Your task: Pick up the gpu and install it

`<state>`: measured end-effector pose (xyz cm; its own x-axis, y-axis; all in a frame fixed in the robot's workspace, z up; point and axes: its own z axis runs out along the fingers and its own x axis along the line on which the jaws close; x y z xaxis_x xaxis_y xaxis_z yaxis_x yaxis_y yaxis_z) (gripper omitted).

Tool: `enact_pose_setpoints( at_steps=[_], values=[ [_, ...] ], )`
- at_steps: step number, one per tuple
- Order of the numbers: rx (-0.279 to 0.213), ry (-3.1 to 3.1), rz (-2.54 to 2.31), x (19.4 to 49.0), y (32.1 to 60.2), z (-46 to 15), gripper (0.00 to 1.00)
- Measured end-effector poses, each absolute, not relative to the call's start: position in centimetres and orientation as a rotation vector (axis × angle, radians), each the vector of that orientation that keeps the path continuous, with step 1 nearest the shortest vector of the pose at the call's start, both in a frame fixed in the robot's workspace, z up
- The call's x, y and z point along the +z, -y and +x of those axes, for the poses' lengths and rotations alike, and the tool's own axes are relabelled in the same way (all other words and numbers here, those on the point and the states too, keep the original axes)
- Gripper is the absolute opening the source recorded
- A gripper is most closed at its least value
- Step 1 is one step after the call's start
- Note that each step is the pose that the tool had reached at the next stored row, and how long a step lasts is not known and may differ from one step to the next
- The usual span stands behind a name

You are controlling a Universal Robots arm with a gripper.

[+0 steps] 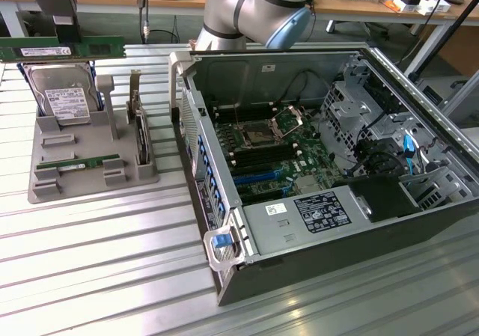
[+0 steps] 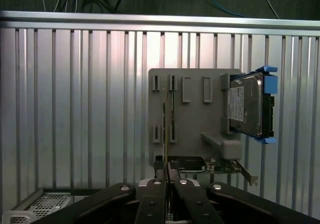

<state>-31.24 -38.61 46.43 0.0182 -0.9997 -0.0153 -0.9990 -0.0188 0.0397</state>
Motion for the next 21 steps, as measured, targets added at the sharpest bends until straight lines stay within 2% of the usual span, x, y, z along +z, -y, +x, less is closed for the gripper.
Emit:
enact_pose_setpoints(
  at_steps=[21],
  values=[
    [-0.061, 2.188, 2.229, 46.4, 38.6, -28.9, 0.12]
  ],
)
